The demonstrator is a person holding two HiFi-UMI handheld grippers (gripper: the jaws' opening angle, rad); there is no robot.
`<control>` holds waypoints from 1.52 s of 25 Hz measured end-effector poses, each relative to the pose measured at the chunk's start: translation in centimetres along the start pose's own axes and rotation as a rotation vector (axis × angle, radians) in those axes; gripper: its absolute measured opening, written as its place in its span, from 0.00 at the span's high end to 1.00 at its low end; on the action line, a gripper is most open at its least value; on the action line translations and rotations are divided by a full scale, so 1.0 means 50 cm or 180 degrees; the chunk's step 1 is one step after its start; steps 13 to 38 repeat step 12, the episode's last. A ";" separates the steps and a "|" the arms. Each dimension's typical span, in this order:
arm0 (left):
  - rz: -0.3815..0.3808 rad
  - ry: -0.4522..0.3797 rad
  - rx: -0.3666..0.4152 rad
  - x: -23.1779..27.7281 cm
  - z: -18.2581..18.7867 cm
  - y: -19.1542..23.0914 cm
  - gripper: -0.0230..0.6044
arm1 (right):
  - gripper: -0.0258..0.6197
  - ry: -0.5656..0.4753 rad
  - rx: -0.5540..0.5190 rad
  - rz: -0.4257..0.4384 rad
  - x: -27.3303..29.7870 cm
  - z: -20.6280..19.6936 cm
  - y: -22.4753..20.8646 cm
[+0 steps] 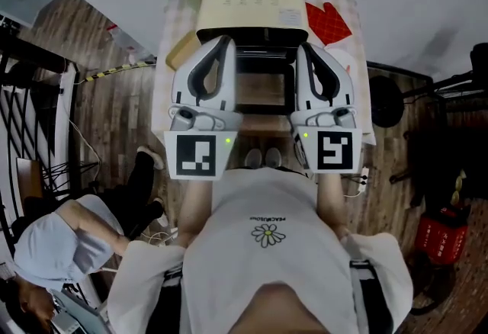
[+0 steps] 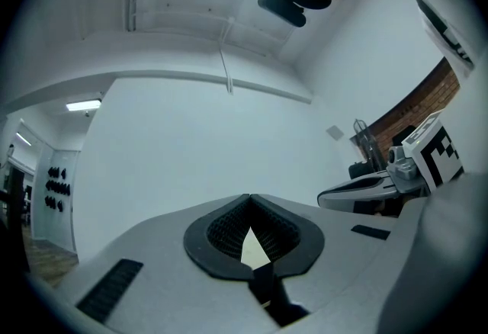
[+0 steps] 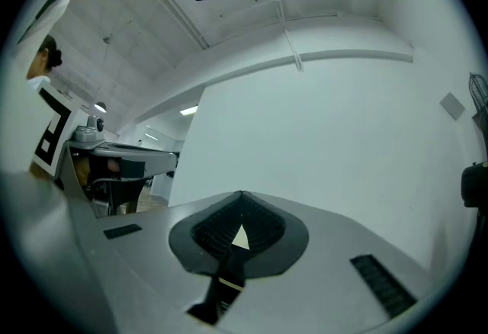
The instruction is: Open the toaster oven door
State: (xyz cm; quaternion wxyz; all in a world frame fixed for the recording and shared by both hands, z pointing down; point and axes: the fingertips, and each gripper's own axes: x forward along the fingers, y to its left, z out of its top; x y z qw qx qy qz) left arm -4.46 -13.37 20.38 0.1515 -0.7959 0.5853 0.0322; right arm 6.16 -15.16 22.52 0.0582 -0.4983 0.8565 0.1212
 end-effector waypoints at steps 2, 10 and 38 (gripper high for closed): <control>0.0038 0.0004 -0.0005 -0.004 -0.002 0.008 0.94 | 0.95 0.0015 0.0007 0.0014 -0.002 -0.003 0.001; 0.0139 0.0030 -0.0034 -0.010 -0.021 0.029 0.94 | 0.95 0.0087 -0.0080 -0.0012 -0.012 -0.021 -0.009; 0.0155 0.0032 -0.0029 -0.012 -0.026 0.033 0.94 | 0.94 0.0122 -0.0139 -0.0019 -0.016 -0.031 -0.014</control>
